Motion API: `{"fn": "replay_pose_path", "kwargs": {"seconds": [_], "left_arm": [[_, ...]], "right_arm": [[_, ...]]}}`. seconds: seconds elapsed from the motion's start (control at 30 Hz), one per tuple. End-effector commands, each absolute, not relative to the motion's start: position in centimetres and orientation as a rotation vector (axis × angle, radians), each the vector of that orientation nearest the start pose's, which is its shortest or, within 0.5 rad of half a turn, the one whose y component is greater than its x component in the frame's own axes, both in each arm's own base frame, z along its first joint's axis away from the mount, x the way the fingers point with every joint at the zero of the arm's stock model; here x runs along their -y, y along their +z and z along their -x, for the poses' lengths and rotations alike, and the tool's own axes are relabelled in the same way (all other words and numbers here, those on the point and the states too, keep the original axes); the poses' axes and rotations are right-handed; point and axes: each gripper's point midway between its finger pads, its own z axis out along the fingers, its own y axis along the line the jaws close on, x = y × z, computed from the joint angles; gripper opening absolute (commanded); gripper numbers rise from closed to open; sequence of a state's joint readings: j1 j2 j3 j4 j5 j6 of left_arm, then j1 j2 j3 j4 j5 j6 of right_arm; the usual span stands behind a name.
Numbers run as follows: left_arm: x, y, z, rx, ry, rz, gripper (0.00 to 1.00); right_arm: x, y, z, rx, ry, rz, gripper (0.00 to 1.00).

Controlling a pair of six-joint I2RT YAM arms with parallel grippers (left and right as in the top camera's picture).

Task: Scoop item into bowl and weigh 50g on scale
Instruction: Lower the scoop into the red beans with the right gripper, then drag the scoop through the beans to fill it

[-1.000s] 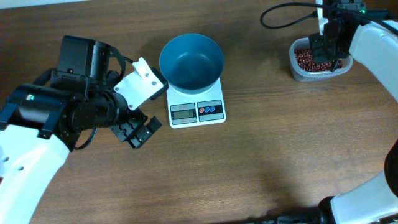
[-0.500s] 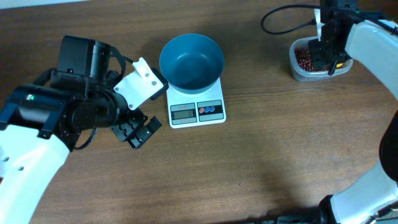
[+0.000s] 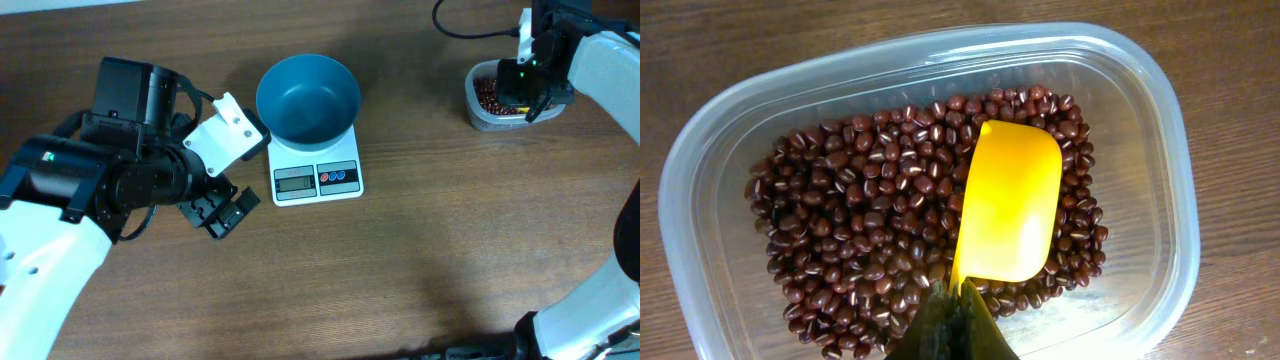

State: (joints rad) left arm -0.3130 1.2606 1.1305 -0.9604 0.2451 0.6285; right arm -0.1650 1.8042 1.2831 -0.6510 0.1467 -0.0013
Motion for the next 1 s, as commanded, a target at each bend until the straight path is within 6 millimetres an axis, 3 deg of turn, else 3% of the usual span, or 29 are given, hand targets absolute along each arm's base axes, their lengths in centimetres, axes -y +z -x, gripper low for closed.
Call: {"fn": "replay_pose_path", "kwargs": {"seconds": [0.0,0.13,0.27,0.37,0.47,0.57,0.7,0.87,0.97], "left_arm": [[13.4,18.8,-27.7,-2.267,-0.203,-1.268,0.99],[13.4,18.8,-27.7,-2.268,-0.203,-1.268,0.99],[13.4,18.8,-27.7,-2.267,-0.203,-1.268,0.99],[13.4,18.8,-27.7,-2.267,-0.203,-1.268,0.99],[13.4,18.8,-27.7,-2.267,-0.203,-1.268,0.99],[13.4,18.8,-27.7,-2.267,-0.203,-1.268,0.99],[13.4,18.8,-27.7,-2.268,-0.203,-1.268,0.99],[13.4,18.8,-27.7,-2.268,-0.203,-1.268,0.99],[13.4,18.8,-27.7,-2.267,-0.203,-1.268,0.99]], "right_arm": [[7.9,6.7,-40.7,-2.767,-0.108,-0.275,0.04],[6.4,6.7,-40.9,-2.768,0.015,-0.252,0.04],[6.2,6.6,-40.3,-2.795,0.023,-0.254,0.04],[6.0,7.8,-40.9,-2.777,0.048,-0.257,0.04],[5.8,8.4,-41.0,-2.761,0.172,-0.329,0.04],[7.5,8.5,-40.5,-2.743,0.26,-0.422,0.04],[7.7,7.9,-39.9,-2.729,0.394,-0.553,0.04],[5.6,7.7,-39.8,-2.727,0.583,-0.559,0.04],[6.0,7.4,-38.6,-2.76,0.597,-0.613,0.04]]}}
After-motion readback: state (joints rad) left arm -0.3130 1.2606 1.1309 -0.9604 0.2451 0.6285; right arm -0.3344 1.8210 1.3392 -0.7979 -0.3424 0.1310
